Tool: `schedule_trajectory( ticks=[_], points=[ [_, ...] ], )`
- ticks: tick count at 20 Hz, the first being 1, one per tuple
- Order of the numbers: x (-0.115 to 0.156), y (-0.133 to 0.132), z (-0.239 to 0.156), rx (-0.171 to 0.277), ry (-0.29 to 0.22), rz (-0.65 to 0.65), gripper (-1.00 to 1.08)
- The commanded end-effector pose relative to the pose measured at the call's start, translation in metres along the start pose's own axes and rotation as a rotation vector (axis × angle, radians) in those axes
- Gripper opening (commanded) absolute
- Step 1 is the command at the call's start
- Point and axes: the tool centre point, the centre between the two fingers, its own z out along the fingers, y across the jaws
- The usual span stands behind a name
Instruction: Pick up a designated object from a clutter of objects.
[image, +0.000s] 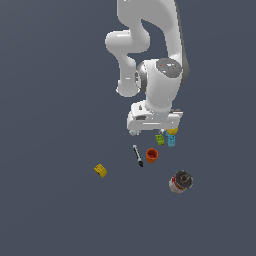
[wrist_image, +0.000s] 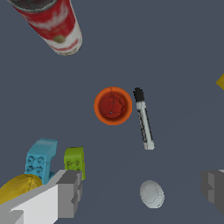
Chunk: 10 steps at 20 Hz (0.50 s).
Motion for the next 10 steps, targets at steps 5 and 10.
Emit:
schedule_trajectory(
  ticks=[5, 10],
  points=[
    [-0.023, -0.047, 0.050, 0.012, 0.010, -0.038, 1.00],
    [-0.040, -0.070, 0.075, 0.023, 0.014, -0.058, 1.00]
  ],
)
